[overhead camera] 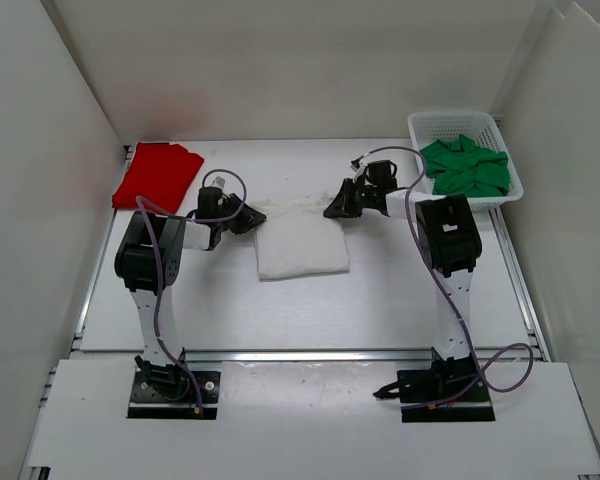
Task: Fold and stack the t-shirts
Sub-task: Fold the long partially folded tshirt into a neat square, then put the neatly folded tshirt into the corner of the board with the left arm
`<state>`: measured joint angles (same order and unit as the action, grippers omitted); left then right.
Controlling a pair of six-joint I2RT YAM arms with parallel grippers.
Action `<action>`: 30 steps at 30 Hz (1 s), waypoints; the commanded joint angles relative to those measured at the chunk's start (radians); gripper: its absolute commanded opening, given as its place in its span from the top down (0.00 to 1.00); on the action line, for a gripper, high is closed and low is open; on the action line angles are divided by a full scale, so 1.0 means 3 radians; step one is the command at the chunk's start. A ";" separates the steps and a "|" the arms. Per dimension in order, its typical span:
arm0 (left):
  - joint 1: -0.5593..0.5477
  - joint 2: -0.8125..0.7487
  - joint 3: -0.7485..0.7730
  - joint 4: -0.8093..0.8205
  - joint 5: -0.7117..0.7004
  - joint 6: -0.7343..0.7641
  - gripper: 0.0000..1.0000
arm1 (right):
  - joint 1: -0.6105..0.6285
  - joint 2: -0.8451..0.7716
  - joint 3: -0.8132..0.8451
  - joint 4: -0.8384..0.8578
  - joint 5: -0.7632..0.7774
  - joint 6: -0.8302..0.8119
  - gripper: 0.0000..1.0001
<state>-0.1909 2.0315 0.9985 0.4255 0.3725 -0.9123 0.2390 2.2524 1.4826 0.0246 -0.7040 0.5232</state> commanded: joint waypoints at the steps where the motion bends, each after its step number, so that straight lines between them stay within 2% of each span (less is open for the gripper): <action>1: 0.0155 -0.0191 -0.0229 0.0247 0.0107 -0.0169 0.72 | -0.0045 -0.0032 -0.0043 0.0045 -0.0010 -0.0036 1.00; 3: 0.0191 -0.0328 -0.0362 0.0493 0.0159 -0.0272 0.67 | -0.0040 -0.0114 -0.0054 0.0087 -0.0051 -0.0001 1.00; 7: 0.0125 -0.0905 -0.0552 0.0356 -0.0034 -0.0105 0.54 | -0.0030 -0.0405 -0.0049 0.0097 -0.0128 0.0025 0.96; 11: 0.0069 -0.1437 -0.0791 -0.0154 -0.0463 0.0325 0.47 | 0.0082 -0.0885 -0.0247 0.0117 -0.0032 -0.0031 0.73; 13: 0.0048 -0.1611 -0.0955 -0.0374 -0.0627 0.0483 0.42 | 0.0103 -0.1116 -0.0410 0.0184 0.0030 -0.0041 0.50; 15: -0.0023 -0.1679 -0.1078 -0.0533 -0.0684 0.0607 0.38 | 0.0169 -0.1401 -0.0757 0.0331 0.0097 0.0015 0.43; 18: -0.0094 -0.1582 -0.1166 -0.0605 -0.0689 0.0740 0.31 | 0.0195 -0.1805 -0.1299 0.0734 0.0097 0.0188 0.39; 22: -0.0156 -0.1317 -0.1115 -0.0565 -0.0623 0.0852 0.27 | 0.0267 -0.2179 -0.1710 0.0793 0.0112 0.0169 0.38; 26: -0.0182 -0.0975 -0.0966 -0.0519 -0.0409 0.0827 0.29 | 0.0262 -0.2425 -0.2062 0.0869 0.0138 0.0148 0.37; 28: -0.0212 -0.0795 -0.0834 -0.0457 -0.0317 0.0796 0.38 | 0.0241 -0.2553 -0.2191 0.0894 0.0143 0.0148 0.37; 30: -0.0284 -0.0545 -0.0742 -0.0402 -0.0199 0.0725 0.53 | 0.0221 -0.2645 -0.2354 0.0925 0.0178 0.0153 0.38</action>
<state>-0.2466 1.7813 0.7536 0.3420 0.2581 -0.6960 0.3126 1.5311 0.8097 0.2199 -0.6674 0.5735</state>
